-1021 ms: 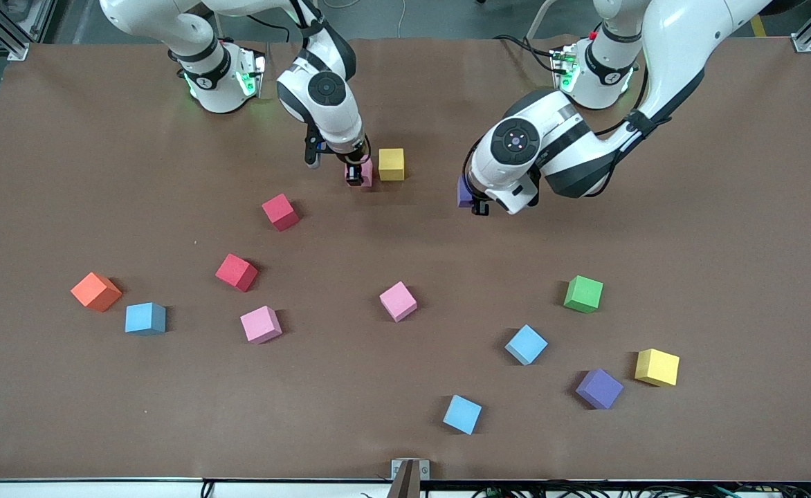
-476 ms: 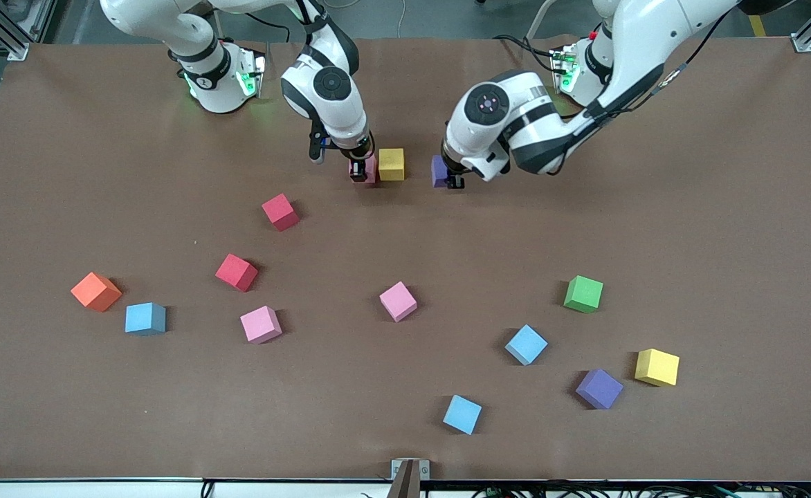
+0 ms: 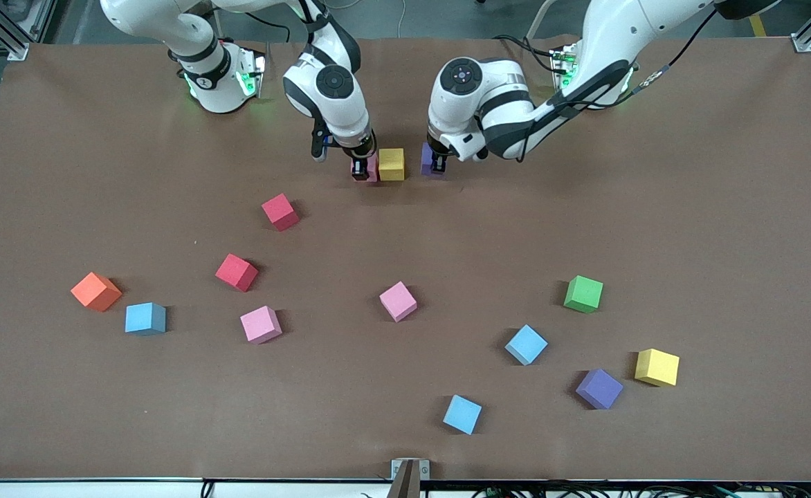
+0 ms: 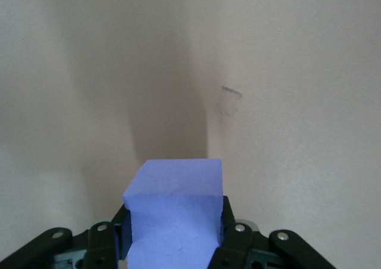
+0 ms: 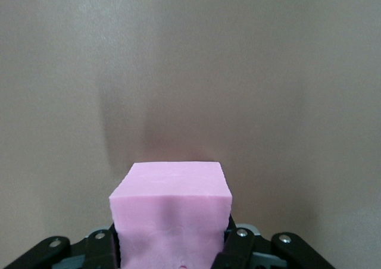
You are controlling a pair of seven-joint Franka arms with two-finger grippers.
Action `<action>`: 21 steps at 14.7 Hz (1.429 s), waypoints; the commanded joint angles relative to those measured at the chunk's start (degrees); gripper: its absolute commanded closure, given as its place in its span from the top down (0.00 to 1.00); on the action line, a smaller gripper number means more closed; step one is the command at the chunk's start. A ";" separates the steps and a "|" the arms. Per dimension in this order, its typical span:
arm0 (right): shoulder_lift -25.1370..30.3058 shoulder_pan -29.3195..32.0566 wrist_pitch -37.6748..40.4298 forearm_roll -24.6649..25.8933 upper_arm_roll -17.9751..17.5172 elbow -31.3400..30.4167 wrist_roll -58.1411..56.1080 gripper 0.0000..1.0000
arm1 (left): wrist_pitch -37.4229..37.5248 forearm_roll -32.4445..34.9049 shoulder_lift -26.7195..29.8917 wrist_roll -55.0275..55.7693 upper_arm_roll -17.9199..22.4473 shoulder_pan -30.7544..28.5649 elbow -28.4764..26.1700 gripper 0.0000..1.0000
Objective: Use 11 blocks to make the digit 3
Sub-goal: 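Release pink beside yellow with the right gripper while the left gripper lowers purple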
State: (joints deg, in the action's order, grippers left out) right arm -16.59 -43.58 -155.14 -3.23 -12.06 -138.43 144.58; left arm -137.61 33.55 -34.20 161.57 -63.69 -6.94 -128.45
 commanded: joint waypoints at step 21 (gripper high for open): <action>2.79 2.36 15.98 0.24 0.28 7.89 1.32 1.00 | -0.65 5.30 -4.21 20.80 11.31 15.99 7.34 0.11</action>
State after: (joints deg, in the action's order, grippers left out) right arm -15.18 -42.88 -143.90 -3.23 -11.40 -132.64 145.11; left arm -138.64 34.60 -38.00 162.51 -52.53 7.31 -121.86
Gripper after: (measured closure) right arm 0.000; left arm 0.762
